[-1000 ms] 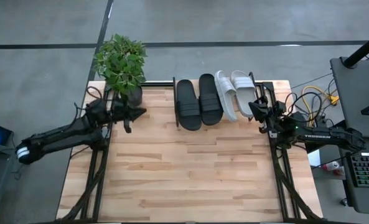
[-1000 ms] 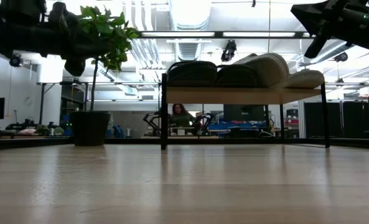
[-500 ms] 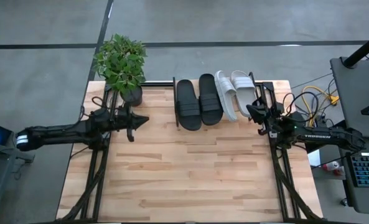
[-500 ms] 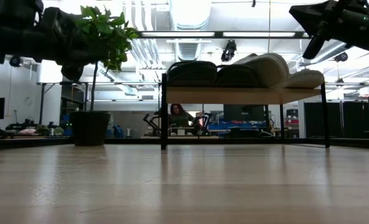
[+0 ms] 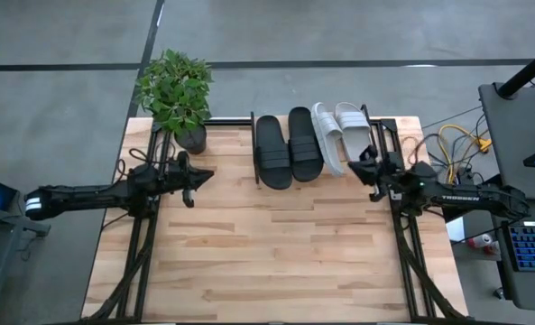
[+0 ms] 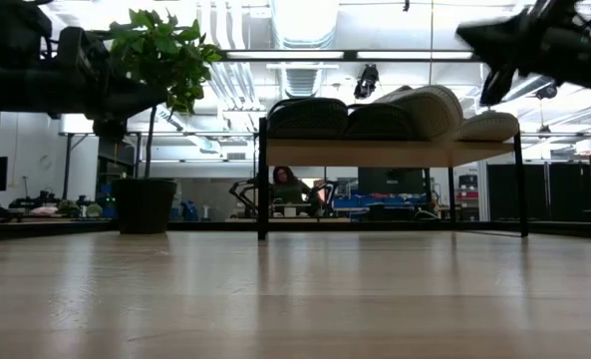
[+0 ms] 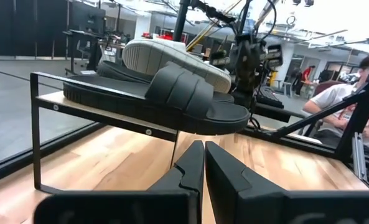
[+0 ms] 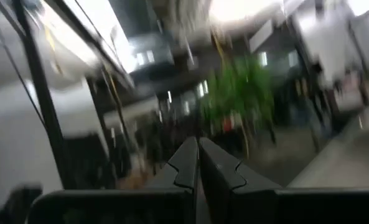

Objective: Pick and place slides into the shelf
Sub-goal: Return to Home Position

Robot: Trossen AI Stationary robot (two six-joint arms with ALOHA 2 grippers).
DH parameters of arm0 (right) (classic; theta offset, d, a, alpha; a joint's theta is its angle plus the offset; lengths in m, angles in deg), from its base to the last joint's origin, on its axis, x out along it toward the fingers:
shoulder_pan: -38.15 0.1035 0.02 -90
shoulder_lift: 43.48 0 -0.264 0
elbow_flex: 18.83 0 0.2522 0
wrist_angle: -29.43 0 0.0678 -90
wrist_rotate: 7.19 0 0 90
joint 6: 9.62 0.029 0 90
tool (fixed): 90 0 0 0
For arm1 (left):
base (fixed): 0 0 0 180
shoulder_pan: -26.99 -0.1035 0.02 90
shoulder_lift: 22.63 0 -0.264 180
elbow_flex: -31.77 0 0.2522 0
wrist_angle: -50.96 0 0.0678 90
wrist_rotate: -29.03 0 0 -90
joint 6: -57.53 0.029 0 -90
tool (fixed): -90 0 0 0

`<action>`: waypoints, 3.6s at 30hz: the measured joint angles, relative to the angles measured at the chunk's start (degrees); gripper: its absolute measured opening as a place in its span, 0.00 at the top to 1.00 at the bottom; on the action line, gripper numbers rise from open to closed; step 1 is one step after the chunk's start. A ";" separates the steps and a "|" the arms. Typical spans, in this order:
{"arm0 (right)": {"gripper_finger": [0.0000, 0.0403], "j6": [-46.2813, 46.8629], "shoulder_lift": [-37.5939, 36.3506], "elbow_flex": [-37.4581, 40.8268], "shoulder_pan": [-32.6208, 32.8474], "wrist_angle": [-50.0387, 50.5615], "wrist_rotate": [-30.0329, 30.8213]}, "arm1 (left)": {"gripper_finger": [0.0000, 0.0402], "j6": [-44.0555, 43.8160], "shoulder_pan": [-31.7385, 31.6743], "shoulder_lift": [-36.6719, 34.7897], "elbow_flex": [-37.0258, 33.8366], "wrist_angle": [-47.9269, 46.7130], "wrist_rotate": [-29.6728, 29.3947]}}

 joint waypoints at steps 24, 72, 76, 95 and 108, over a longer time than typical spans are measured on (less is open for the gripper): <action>0.98 4.59 -0.61 -0.11 4.25 13.74 -10.05 | 1.00 -1.74 0.33 0.75 -0.15 -3.16 2.24; 0.98 0.98 -0.87 -0.96 5.25 29.34 -4.91 | 1.00 -4.33 0.46 2.19 0.90 -6.57 9.41; 0.98 0.83 -0.87 -0.98 5.25 29.34 -4.91 | 1.00 -4.79 0.46 2.77 0.90 -6.57 9.70; 0.98 0.83 -0.87 -1.01 5.25 29.30 -4.91 | 1.00 -4.72 0.46 7.89 0.92 -6.51 9.78; 0.98 0.83 -0.87 -1.03 5.25 29.32 -4.91 | 1.00 -4.70 0.46 14.74 0.92 -6.50 9.80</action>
